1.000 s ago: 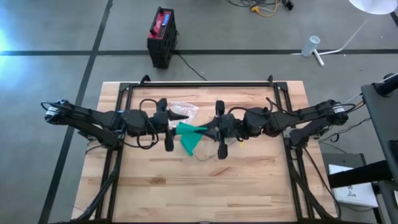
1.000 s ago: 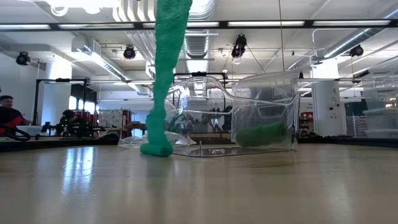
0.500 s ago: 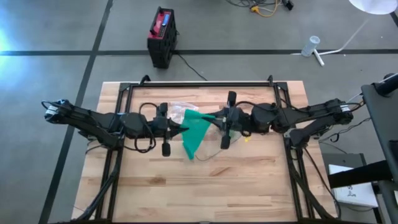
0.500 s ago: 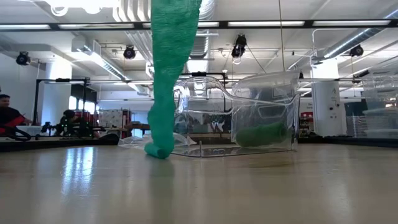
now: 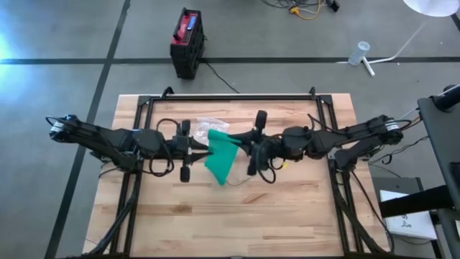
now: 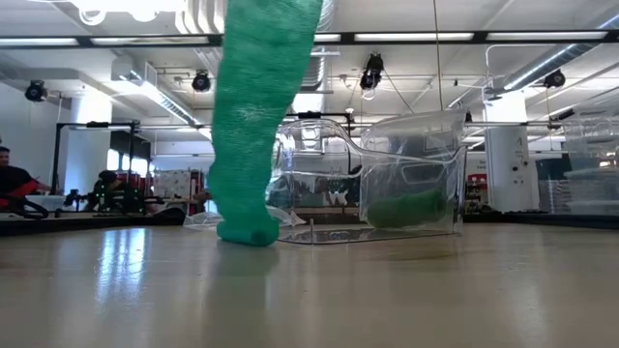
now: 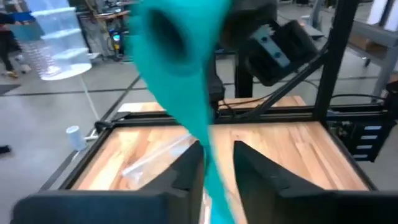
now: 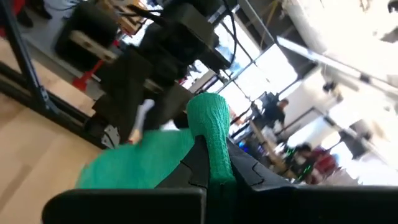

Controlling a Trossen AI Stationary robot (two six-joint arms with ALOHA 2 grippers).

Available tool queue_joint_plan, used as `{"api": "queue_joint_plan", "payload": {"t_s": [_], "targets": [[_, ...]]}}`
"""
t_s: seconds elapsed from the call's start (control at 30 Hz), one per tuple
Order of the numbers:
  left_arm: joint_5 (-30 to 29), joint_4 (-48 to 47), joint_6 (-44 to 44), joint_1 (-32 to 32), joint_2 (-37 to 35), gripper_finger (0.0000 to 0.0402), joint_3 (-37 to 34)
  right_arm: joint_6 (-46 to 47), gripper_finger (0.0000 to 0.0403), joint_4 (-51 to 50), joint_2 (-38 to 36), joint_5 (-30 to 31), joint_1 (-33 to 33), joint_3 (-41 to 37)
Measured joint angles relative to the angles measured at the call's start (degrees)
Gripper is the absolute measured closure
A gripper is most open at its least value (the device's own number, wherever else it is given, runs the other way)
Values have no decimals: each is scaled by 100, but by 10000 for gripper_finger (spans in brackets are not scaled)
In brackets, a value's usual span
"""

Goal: Roll bandage
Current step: Roll the dark green bandage

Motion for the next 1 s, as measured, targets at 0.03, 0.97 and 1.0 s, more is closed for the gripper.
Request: {"api": "queue_joint_plan", "payload": {"t_s": [0.03,0.97,1.0], "targets": [[-63,-45,5,0,-60,323,0,-128,393,2,0,-2,31,0],[1892,-249,494,1064,-307,126,649,-2845,393,-24,0,188,189,-10],[1905,-450,529,1185,-230,123,744,-2880,393,-42,0,241,174,-15]]}}
